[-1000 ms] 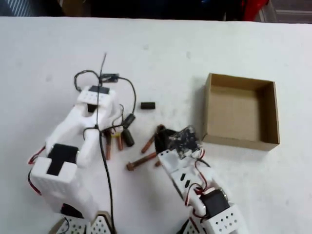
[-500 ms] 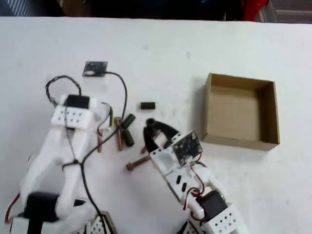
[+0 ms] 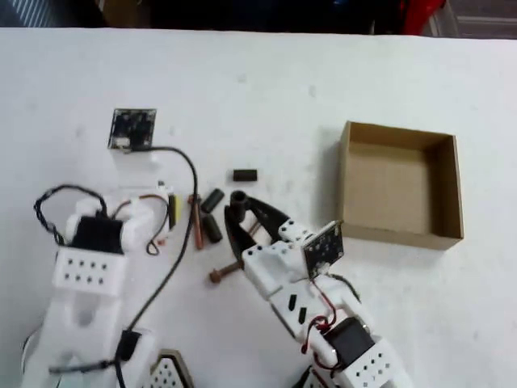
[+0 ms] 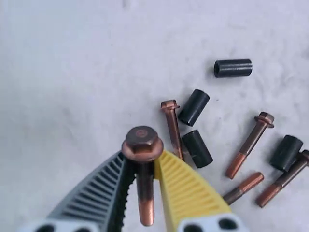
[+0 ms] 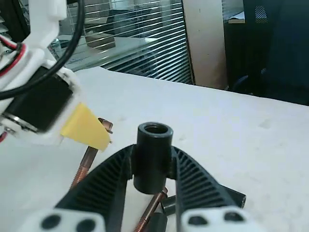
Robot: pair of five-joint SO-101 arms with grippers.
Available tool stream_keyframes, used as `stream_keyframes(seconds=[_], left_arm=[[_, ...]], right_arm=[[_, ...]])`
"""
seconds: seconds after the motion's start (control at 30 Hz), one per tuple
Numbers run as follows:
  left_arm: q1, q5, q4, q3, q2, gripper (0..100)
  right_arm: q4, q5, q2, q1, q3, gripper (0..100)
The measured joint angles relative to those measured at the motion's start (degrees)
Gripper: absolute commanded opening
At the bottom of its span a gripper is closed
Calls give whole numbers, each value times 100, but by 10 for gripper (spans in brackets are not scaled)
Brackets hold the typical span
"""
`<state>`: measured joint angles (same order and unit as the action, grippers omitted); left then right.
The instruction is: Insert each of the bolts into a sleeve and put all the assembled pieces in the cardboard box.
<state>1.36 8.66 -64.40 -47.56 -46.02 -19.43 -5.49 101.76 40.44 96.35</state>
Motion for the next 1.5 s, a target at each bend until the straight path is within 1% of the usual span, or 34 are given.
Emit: stream_keyframes(seconds=[0.13,0.3,0.43,0.57,0.7,0.8,1.0,1.23,1.33,1.43,1.5], left_arm=[[0,-44,835,-615,-721,23],[-9,-756,1829,-1407,-1626,22],[0,-862,2251,-1802,-2409,23],[0,-844,2321,-1846,-3191,23],[0,-343,2330,-1846,-3789,23],[132,-229,2330,-1846,-4053,23],[607,-167,2330,-1820,-4132,23],[721,-167,2330,-1336,-4141,23],[1055,-167,2330,-1248,-4141,23],[1468,-167,2330,-1178,-4141,23],[1618,-167,2330,-1108,-4141,23]], right_arm=[[-44,-18,0,26,0,15],[-53,-18,0,26,0,15],[-53,-18,0,70,0,15],[-53,-18,0,290,0,15],[26,-18,0,299,0,15],[35,141,0,299,0,15],[35,404,0,299,0,15],[35,404,0,299,0,15],[35,466,0,299,0,15],[35,870,0,299,0,15],[35,967,0,299,0,15]])
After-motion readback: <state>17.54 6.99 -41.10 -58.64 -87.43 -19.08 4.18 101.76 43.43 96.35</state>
